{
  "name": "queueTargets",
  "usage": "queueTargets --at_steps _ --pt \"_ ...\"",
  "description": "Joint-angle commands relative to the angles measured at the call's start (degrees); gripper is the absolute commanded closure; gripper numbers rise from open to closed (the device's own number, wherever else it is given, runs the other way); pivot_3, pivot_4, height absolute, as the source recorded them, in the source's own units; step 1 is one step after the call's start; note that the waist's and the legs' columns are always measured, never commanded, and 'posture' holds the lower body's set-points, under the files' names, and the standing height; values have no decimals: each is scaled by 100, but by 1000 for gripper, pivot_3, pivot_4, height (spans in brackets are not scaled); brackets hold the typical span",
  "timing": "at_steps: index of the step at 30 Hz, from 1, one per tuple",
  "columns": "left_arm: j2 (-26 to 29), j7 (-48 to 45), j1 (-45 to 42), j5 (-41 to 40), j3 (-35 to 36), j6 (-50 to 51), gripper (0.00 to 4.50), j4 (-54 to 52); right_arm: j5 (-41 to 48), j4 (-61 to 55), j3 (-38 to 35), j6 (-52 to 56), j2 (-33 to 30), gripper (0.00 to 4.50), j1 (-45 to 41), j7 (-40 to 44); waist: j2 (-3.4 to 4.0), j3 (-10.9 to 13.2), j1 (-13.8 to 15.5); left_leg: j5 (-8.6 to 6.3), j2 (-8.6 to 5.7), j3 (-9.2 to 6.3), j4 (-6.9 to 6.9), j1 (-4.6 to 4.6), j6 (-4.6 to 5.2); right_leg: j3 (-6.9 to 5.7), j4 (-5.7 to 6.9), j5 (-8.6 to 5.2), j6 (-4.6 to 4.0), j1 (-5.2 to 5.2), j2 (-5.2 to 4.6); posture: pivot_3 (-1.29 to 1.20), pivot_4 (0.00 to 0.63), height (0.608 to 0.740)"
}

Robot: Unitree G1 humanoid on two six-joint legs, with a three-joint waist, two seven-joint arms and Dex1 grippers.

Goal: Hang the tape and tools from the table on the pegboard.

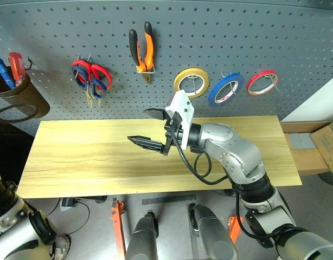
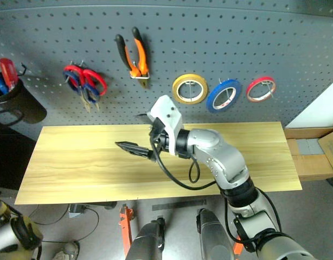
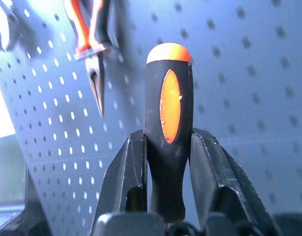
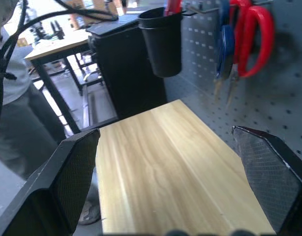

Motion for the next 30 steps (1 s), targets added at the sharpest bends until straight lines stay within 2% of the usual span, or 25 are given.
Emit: queueTargets --at_steps 1,9,15,16,18,24,25,30 --pt "197 -111 -307 191 -205 -746 3656 626 -11 -105 -41 -174 74 0 -53 -28 0 0 -1 1 0 0 -1 0 -2 -1 1 0 0 -1 0 -151 284 740" --pt "-72 -5 -900 536 -833 -2254 3656 2338 -50 -131 -32 -239 136 0 -50 -60 -8 -5 -6 6 1 16 4 -1 -10 -2 7 1 -1 -4 -1 -181 285 740" --pt "-288 154 -704 541 -853 -2523 3656 2457 -2 -277 -55 -184 115 0 14 -76 -12 -7 -35 6 2 34 8 -8 -10 2 8 1 0 -13 -2 -204 292 740" --pt "-298 214 -611 538 -792 -2499 2938 2378 -2 -291 -62 -179 106 0 24 -82 -12 -7 -41 6 3 39 8 -10 -10 5 9 2 0 -16 -2 -204 293 740" --pt "-303 314 -422 503 -656 -2441 2365 2205 2 -313 -74 -160 90 0 47 -96 -12 -7 -77 6 4 46 8 -9 -10 7 10 2 0 -17 -3 -204 294 740" --pt "-401 541 -175 352 -545 -1851 217 1412 22 -332 -100 -170 12 0 97 -52 -16 -9 -152 5 5 48 13 -9 -7 8 15 2 1 -18 -3 -197 292 740" --pt "-418 557 -168 298 -576 -1636 26 1189 31 -335 -108 -183 -3 0 104 -37 -16 -10 -150 1 5 47 17 -9 0 8 17 2 1 -16 -3 -199 291 740" --pt "-503 502 -284 -240 -1108 61 26 -543 218 -496 -314 -187 -189 0 220 126 -20 -12 -138 -5 1 46 48 -13 10 11 17 13 19 -3 -2 -186 277 740"
